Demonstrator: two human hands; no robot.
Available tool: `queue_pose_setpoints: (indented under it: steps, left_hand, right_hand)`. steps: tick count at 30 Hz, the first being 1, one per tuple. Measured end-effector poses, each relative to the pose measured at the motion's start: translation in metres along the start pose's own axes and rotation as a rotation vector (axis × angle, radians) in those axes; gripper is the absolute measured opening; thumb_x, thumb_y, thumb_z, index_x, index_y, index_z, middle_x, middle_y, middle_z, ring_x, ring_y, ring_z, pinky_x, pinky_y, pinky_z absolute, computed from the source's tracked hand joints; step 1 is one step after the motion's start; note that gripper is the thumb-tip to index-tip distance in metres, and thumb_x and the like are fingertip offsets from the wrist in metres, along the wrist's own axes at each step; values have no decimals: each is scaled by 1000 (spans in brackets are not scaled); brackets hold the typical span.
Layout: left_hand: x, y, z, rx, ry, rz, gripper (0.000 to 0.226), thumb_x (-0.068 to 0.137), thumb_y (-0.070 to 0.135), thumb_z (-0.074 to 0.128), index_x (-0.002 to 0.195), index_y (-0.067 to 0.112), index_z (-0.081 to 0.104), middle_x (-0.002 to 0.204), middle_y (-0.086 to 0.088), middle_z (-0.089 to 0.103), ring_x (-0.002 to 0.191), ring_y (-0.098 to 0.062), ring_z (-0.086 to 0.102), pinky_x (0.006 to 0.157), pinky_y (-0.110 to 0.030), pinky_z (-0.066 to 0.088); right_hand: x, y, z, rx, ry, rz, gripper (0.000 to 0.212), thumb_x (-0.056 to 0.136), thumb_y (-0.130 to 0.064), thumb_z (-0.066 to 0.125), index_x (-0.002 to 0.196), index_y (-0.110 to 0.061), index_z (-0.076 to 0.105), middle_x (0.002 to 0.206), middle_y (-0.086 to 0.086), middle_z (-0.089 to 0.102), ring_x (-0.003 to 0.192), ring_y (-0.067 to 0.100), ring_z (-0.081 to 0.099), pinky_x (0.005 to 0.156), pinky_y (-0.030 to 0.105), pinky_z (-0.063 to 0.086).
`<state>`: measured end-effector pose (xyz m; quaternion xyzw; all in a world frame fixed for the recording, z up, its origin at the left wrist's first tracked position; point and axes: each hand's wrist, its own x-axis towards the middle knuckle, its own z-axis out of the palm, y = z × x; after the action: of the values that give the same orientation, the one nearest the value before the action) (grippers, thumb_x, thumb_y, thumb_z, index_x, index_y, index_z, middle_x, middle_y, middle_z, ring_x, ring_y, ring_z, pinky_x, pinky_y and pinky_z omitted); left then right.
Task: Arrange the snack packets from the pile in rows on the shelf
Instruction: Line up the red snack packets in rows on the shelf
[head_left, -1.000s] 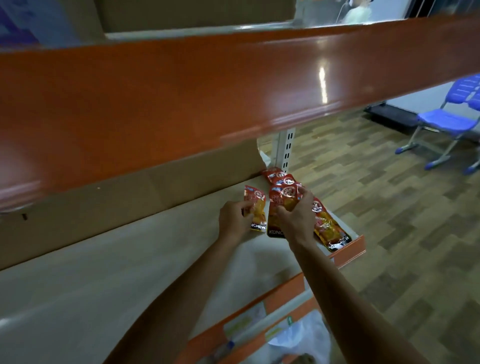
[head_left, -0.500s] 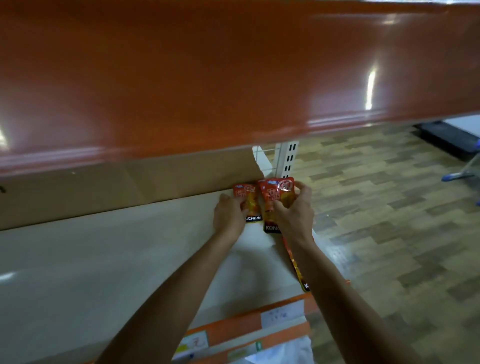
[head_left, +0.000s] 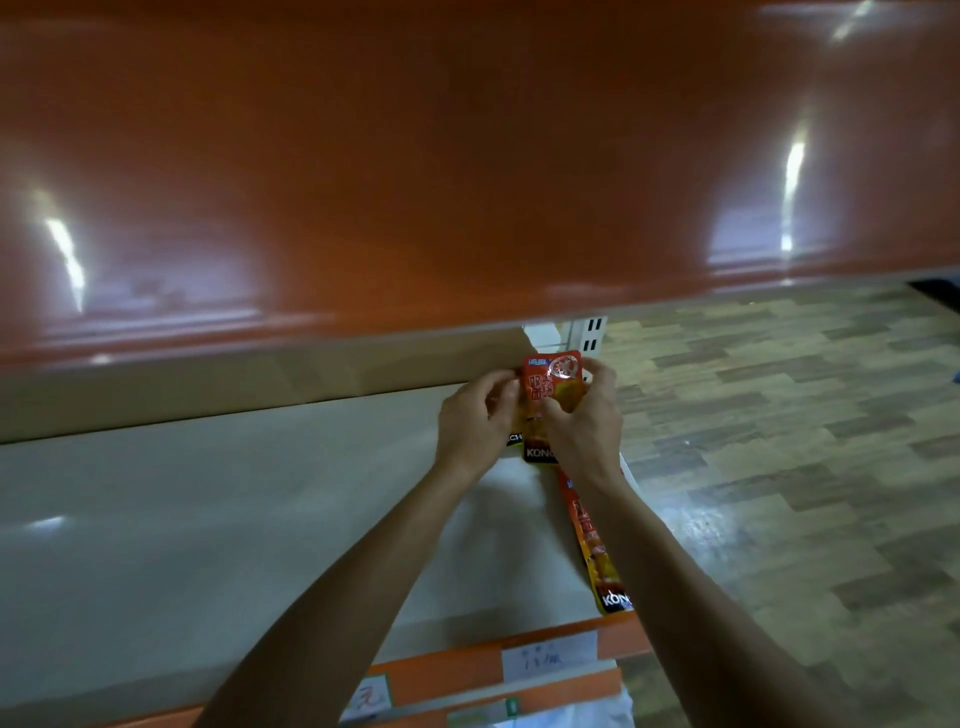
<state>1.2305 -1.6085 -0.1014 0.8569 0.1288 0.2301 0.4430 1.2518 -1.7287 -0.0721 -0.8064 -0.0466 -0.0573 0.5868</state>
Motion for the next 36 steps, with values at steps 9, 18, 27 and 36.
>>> queue_pose_setpoints:
  steps: [9, 18, 27, 36]
  left_hand:
    - [-6, -11, -7, -323, 45, -327, 42, 84, 16, 72, 122, 26, 59, 92, -2, 72, 86, -14, 70, 80, -33, 57]
    - [-17, -15, -9, 33, 2, -292, 41, 85, 23, 67, 125, 23, 60, 100, -1, 73, 95, -14, 66, 74, -11, 39]
    - [-11, -13, -1, 222, -18, -288, 36, 88, 32, 63, 122, 22, 58, 103, -4, 70, 100, -25, 63, 80, -29, 46]
    - [-8, -7, -3, 281, -49, -255, 34, 91, 30, 56, 123, 22, 60, 111, -8, 68, 105, -29, 62, 91, -36, 49]
  right_hand:
    - [3, -5, 9, -239, -100, -111, 34, 87, -10, 57, 120, -11, 62, 113, 7, 66, 104, 23, 59, 86, 30, 46]
    - [-9, -1, 16, -448, -229, -182, 35, 90, -7, 53, 122, -13, 64, 123, 7, 64, 113, 24, 57, 94, 29, 42]
    - [-15, 4, 19, -476, -285, -196, 37, 91, -10, 56, 128, -16, 61, 129, 5, 61, 120, 22, 54, 101, 31, 41]
    - [-20, 3, 23, -489, -329, -228, 26, 93, -9, 52, 114, -14, 66, 115, 6, 67, 104, 22, 61, 84, 21, 38]
